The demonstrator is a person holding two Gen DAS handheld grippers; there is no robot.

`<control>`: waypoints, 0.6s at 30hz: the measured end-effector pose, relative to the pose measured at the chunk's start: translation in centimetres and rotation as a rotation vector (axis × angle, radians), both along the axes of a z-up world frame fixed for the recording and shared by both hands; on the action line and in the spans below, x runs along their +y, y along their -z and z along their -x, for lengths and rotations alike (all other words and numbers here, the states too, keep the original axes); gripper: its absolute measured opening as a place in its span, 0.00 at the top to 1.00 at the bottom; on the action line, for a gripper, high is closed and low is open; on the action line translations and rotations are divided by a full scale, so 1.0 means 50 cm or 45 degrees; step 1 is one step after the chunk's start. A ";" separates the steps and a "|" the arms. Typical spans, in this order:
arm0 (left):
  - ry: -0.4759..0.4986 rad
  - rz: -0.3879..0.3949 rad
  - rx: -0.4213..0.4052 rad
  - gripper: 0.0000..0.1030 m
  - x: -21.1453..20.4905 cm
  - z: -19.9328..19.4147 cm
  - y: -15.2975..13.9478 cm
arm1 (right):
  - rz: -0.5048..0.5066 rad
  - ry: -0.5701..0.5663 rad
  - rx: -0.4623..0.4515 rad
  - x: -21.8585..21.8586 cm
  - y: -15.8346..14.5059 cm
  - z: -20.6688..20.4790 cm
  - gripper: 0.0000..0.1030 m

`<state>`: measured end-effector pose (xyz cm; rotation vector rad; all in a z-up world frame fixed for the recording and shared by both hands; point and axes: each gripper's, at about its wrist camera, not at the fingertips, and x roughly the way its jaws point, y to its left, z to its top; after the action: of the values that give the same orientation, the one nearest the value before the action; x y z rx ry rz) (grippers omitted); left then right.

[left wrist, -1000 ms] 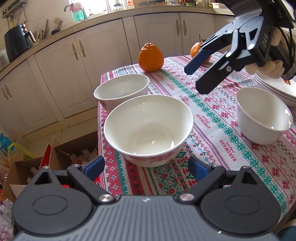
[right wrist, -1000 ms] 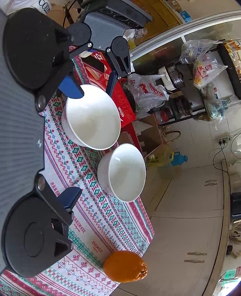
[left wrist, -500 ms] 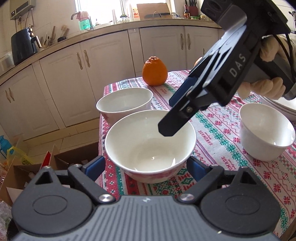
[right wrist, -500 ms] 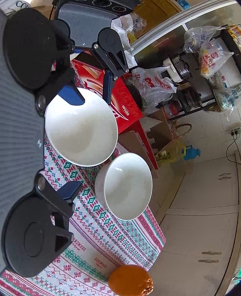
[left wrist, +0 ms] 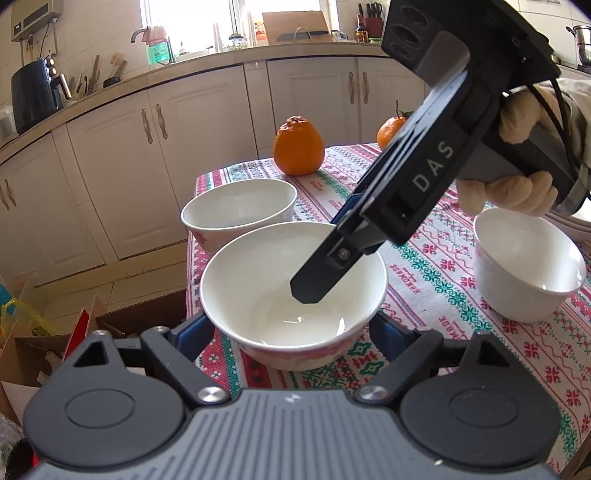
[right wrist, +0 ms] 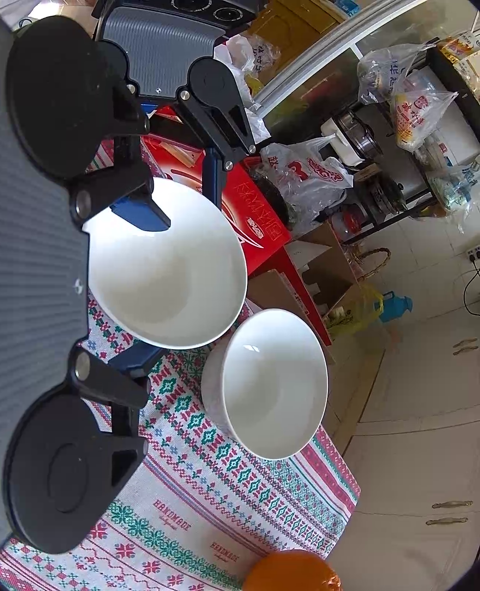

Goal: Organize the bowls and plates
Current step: 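Carry the held bowl with the right gripper toward the placed bowl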

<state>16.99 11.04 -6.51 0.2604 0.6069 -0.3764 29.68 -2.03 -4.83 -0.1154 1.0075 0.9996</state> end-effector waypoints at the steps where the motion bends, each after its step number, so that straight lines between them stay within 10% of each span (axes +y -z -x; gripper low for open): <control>1: 0.001 -0.006 0.000 0.12 -0.002 0.001 -0.001 | 0.003 0.001 -0.001 0.000 0.000 0.001 0.31; 18: 0.076 -0.019 -0.033 0.12 -0.050 0.063 -0.066 | 0.003 0.030 -0.079 -0.068 -0.070 0.085 0.31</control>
<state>13.85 8.53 -3.22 0.2978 0.5779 -0.4259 25.43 -5.41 -1.34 -0.1353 0.9518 0.9677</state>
